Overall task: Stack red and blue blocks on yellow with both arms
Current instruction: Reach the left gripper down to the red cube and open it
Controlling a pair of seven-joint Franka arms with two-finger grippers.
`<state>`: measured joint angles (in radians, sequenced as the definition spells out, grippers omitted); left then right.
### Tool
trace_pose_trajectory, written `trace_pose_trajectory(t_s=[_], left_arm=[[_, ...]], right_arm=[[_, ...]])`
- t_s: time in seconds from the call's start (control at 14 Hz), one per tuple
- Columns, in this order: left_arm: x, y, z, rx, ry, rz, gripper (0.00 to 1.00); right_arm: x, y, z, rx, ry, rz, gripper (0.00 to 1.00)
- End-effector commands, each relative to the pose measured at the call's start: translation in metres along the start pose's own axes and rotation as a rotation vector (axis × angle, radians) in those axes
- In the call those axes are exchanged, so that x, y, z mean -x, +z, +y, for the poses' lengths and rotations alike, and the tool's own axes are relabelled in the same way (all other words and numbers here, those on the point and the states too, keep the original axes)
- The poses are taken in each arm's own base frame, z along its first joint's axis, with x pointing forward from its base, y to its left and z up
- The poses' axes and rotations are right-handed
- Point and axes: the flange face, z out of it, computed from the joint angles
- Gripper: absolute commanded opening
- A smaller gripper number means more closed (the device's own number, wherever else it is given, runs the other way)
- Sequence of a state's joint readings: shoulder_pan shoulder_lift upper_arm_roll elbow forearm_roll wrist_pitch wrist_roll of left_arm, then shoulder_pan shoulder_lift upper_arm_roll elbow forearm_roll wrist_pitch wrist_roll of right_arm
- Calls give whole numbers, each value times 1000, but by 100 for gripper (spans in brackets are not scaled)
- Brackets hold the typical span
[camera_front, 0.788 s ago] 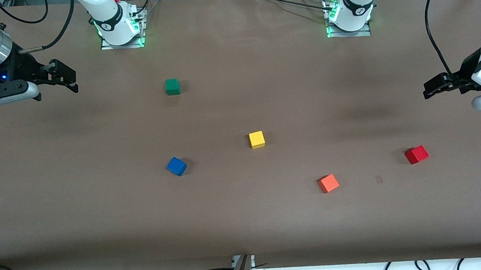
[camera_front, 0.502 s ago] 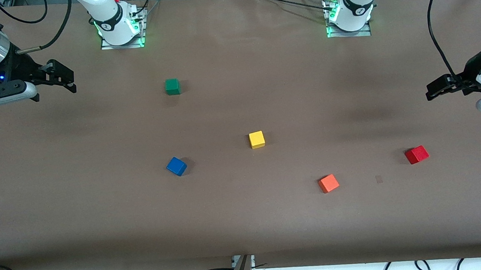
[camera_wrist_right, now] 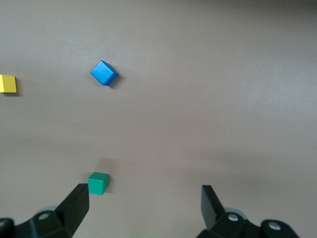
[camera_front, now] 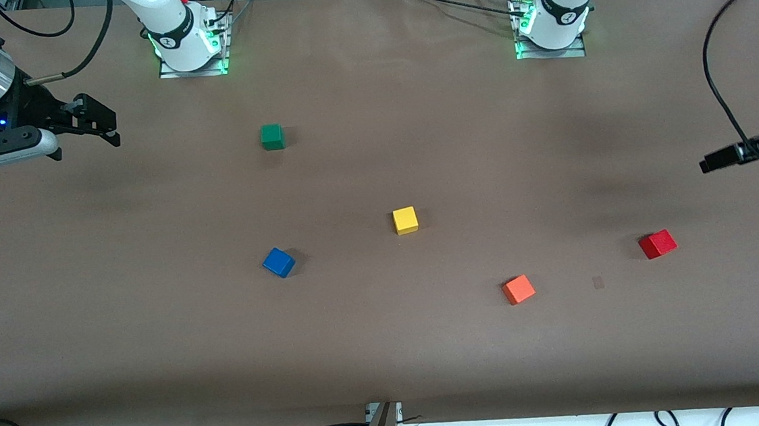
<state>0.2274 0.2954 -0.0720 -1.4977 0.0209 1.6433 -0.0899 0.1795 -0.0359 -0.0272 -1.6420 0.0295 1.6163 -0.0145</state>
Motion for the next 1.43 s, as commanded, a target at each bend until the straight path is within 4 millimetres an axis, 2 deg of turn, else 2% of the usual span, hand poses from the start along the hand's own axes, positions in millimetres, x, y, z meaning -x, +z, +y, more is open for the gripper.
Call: trace_pose_trajectory(t_s=[0.0,0.36,0.64,0.93,1.29,1.36], left_arm=[[-37,43,-6,17,-25,20,100],[-89,152,-38,56,-138,49,100],[-92,212,-35,66,-192,77,100],[-88,252,-29,81,-198,153,100],[-83,270,-25,83,-190,174,100],[-81,273,-25,83,-183,187,92]], right_arm=[[-2,-5,2,-18,-11,0,100],[-2,-4,4,-18,-8,-3,100],[-1,-3,10,-18,1,-6,100],[-4,1,27,-22,-24,-12,100],[-3,1,27,-25,-24,-13,100],[-3,2,26,-25,-26,-14,100]])
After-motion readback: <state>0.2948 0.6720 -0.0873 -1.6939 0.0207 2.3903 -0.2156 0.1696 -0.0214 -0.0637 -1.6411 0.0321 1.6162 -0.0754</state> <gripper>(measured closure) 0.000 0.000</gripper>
